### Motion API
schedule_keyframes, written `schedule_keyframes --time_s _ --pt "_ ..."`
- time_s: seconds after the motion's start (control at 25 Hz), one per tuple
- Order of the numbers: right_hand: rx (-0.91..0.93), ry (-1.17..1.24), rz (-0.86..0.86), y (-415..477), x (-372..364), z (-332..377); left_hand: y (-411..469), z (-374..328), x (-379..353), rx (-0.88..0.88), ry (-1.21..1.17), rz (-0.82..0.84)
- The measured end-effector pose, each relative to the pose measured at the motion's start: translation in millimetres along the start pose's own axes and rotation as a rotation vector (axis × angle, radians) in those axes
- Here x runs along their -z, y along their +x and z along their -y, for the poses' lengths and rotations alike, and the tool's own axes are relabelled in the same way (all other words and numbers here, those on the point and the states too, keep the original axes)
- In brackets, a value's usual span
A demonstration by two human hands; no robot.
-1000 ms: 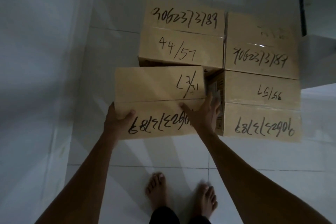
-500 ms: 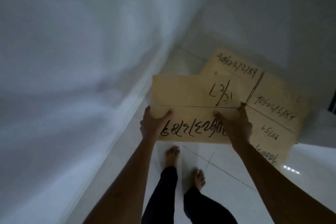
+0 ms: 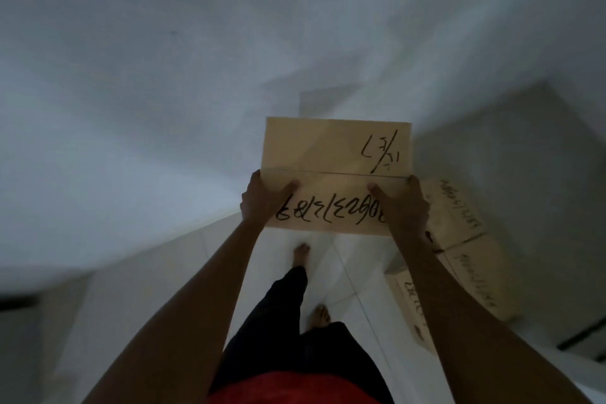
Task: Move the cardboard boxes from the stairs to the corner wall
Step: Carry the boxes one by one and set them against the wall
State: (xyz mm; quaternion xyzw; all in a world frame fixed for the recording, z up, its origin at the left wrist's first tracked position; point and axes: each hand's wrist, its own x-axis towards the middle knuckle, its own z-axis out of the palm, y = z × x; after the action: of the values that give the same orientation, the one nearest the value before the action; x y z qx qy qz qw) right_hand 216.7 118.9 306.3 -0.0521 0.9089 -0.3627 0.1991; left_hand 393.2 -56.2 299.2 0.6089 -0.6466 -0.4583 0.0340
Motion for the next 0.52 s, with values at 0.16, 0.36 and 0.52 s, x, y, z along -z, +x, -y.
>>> schedule_keyframes --time_s 0.16,0.36,0.52 --pt "0.167 -0.040 0.211 -79.2 -51.8 48.7 -49.3 75.8 93.5 0.131 -0.148 -0.185" --pt "0.358 -0.114 0.460 -194.4 -145.1 103.3 -98.6 191.8 208.2 0.300 -0.315 -0.383" --pt "0.482 -0.171 0.631 -312.3 -231.4 132.6 -140.4 306.5 299.8 0.408 -0.429 -0.530"
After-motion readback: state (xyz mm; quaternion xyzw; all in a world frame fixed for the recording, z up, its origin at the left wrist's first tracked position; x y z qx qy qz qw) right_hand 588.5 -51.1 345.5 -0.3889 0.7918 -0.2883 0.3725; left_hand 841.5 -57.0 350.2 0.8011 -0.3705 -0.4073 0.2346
